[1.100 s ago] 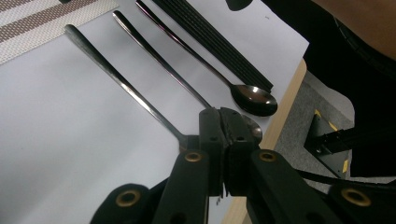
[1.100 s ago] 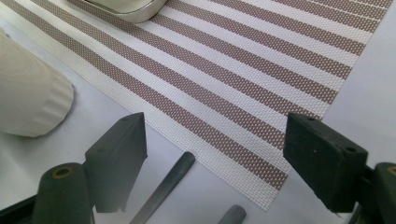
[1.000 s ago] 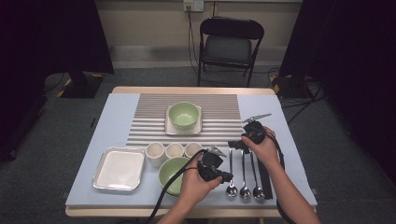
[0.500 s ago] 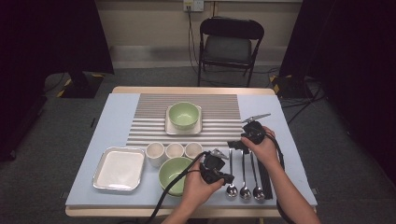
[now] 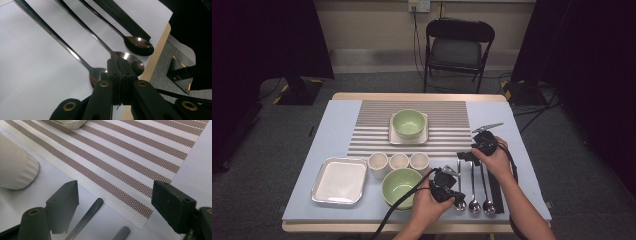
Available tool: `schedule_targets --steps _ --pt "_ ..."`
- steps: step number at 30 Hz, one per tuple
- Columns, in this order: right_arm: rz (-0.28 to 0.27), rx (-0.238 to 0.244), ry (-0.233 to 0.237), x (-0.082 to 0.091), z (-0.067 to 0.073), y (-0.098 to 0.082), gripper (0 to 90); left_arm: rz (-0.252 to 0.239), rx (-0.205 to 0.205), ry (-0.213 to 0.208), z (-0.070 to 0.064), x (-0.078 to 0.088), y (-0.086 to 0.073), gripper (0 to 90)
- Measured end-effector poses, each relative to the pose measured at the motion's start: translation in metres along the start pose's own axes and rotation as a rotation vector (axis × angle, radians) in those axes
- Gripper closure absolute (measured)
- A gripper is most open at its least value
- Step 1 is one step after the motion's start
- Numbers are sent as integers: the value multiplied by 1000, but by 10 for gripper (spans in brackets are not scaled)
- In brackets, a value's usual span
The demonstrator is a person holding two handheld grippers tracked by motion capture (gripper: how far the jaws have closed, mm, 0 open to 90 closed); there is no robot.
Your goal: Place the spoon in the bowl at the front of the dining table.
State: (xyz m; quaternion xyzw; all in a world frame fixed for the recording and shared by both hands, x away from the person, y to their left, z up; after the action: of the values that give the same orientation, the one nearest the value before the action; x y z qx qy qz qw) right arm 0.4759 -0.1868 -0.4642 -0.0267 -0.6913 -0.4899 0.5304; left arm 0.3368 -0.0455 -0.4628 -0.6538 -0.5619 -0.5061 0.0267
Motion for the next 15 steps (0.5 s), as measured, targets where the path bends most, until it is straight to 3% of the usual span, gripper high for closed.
schedule_targets --steps 15 --pt "0 14 2 0 0 -4 213 14 -27 23 -5 -9 -6 900"
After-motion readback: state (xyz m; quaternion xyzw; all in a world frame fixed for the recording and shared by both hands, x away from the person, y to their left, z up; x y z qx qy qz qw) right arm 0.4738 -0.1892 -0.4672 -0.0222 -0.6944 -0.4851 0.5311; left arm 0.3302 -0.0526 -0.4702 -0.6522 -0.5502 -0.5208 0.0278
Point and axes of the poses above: each handheld gripper's, and its own axes: x roughly backward along the jaws, y roughly out of its top, z roughly to its left, the point moved 4 cm from there along -x, roughly forward along the jaws, and after that the axes turned 11 degrees about x, right-handed, at the moved point
